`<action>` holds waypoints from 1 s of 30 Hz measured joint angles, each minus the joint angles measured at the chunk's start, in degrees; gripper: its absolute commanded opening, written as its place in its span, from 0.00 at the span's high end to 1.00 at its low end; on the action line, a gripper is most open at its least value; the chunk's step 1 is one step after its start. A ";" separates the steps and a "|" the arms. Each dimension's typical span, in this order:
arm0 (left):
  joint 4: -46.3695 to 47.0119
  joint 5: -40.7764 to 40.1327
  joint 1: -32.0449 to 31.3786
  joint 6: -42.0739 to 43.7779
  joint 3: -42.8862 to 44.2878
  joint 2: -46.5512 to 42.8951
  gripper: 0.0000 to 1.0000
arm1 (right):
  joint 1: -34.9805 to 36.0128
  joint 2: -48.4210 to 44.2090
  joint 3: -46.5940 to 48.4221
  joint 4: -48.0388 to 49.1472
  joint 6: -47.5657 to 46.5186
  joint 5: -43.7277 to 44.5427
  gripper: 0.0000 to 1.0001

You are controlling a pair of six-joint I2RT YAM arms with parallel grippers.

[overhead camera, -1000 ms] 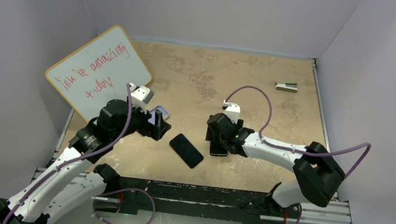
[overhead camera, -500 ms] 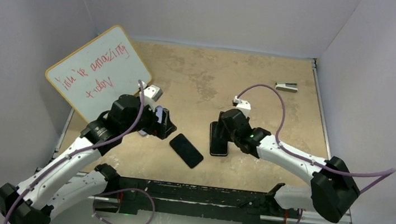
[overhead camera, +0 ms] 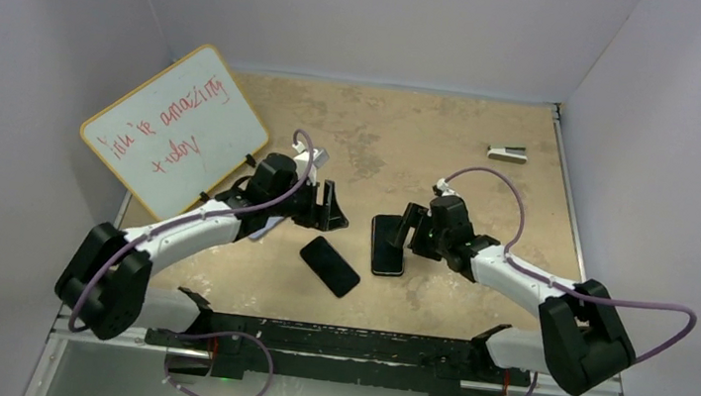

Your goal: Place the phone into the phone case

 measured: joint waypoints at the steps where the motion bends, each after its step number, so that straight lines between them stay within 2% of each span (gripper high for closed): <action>1: 1.46 0.15 0.00 -0.76 -0.02 1.70 0.34 | -0.20 0.35 -0.48 1.46 0.20 -1.16 0.20; 11: 14.01 -1.05 0.00 -7.04 -2.16 12.66 0.37 | -0.59 5.38 -2.47 13.92 3.02 -9.03 0.15; 22: 25.46 2.93 -1.22 -12.83 -5.57 22.18 0.42 | -0.83 7.82 -5.11 23.45 10.95 -14.40 0.15; 27: 29.70 5.09 -2.05 -13.75 -5.57 24.65 0.47 | -0.85 9.57 -5.88 27.91 14.58 -15.67 0.16; 30: 31.54 6.32 -2.40 -13.97 -5.57 25.97 0.54 | -0.85 10.32 -6.21 29.97 16.22 -16.44 0.16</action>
